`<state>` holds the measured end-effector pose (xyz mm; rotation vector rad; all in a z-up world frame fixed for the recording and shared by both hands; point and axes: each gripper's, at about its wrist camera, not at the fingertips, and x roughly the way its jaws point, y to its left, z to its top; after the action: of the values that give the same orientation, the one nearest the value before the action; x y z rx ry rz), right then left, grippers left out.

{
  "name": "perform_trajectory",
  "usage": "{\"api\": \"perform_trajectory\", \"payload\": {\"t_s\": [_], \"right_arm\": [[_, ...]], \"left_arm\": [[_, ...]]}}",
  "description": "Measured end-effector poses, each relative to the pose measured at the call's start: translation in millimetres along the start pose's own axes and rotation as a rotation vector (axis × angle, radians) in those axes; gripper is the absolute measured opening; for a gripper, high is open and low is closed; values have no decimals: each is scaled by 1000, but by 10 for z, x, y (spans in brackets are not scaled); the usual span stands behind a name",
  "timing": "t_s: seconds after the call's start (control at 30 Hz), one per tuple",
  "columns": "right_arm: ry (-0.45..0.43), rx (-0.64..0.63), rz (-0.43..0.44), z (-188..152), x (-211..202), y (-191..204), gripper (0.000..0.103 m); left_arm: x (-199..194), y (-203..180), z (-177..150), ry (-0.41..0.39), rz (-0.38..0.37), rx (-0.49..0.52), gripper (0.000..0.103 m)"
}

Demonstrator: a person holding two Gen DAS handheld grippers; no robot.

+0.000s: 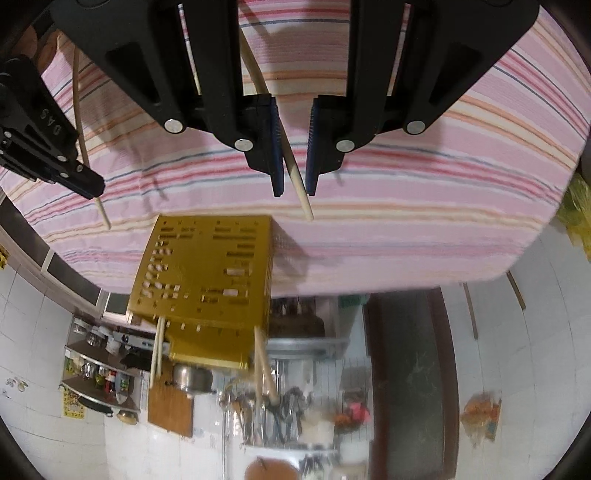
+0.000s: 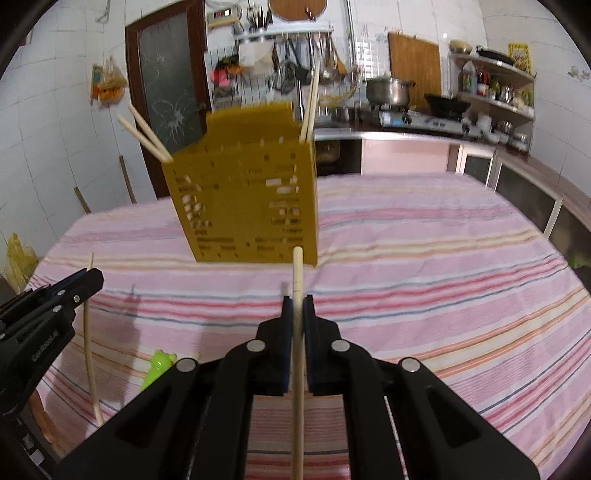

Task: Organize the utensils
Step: 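Lift both held chopsticks and carry them over the yellow caddy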

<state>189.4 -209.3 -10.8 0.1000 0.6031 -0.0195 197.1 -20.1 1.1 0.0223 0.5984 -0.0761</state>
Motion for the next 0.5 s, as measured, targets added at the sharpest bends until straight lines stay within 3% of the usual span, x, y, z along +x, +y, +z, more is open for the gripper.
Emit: {"api": "perform_trajectory", "payload": {"t_s": [0.23, 0.5], "right_arm": [[-120, -16, 6, 113, -368, 45, 6], [-181, 5, 11, 104, -608, -28, 6]], "left_arm": [[-344, 4, 153, -87, -11, 21, 9], [-843, -47, 200, -220, -12, 73, 9]]}}
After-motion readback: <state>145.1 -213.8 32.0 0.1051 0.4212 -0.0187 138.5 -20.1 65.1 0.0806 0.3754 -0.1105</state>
